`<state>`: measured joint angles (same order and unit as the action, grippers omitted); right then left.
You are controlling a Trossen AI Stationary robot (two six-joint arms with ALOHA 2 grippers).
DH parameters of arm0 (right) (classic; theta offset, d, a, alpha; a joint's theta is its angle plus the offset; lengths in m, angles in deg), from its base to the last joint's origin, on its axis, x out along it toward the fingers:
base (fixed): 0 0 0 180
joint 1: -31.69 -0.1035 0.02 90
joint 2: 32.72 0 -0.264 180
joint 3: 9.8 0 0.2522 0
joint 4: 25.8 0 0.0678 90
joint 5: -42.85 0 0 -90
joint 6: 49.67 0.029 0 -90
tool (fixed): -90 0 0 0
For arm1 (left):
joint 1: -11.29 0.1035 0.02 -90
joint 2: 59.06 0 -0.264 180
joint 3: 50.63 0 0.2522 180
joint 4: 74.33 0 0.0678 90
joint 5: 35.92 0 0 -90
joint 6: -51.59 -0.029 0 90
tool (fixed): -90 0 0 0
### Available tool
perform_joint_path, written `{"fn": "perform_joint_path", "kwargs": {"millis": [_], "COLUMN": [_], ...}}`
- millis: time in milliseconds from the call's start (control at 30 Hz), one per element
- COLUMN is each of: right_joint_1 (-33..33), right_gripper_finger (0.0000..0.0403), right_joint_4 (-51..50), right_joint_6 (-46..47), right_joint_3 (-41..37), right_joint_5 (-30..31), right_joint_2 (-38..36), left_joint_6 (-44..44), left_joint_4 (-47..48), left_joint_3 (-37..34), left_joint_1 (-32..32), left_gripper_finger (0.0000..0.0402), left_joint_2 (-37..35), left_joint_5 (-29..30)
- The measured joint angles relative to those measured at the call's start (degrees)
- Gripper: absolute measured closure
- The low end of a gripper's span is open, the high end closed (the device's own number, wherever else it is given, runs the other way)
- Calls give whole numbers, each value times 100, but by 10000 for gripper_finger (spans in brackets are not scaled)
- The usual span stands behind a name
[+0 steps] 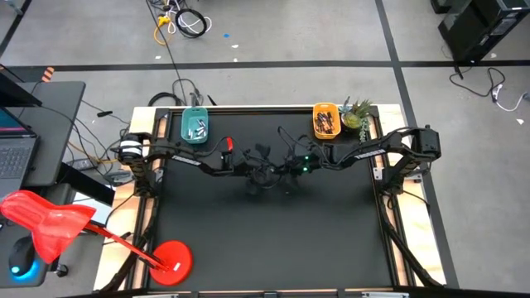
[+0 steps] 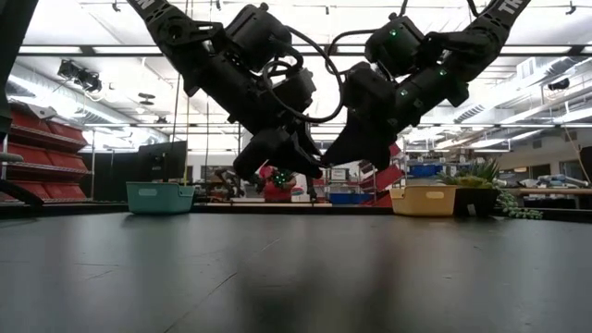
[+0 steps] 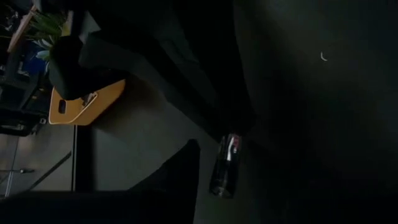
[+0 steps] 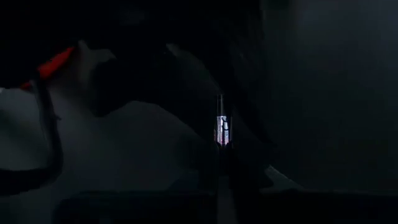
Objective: Sort batteries
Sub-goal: Put the silver battery into the blue bin
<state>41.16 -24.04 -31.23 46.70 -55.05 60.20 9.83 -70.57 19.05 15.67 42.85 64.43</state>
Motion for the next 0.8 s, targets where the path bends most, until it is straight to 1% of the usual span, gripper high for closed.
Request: {"fn": "perform_joint_path", "kwargs": {"millis": [133,367,533,633,800], "right_joint_1": [0,0,-2,-19,-26], "right_gripper_finger": [380,380,376,352,286], "right_joint_4": [32,32,89,138,269], "right_joint_6": [2,41,84,-15,2], "right_joint_3": [0,0,0,0,9], "right_joint_5": [-57,-92,-87,-28,129], "right_joint_2": [-3,-8,-8,-7,-3], "left_joint_6": [0,-20,41,207,348], "left_joint_4": [-13,-29,4,27,374], "left_joint_3": [0,-11,-11,-11,11], "left_joint_1": [-12,-74,-76,-74,-76], "left_gripper_finger": [294,372,373,373,373], "left_joint_2": [0,11,11,9,-2], "left_joint_5": [-2,-22,-22,10,224]}}
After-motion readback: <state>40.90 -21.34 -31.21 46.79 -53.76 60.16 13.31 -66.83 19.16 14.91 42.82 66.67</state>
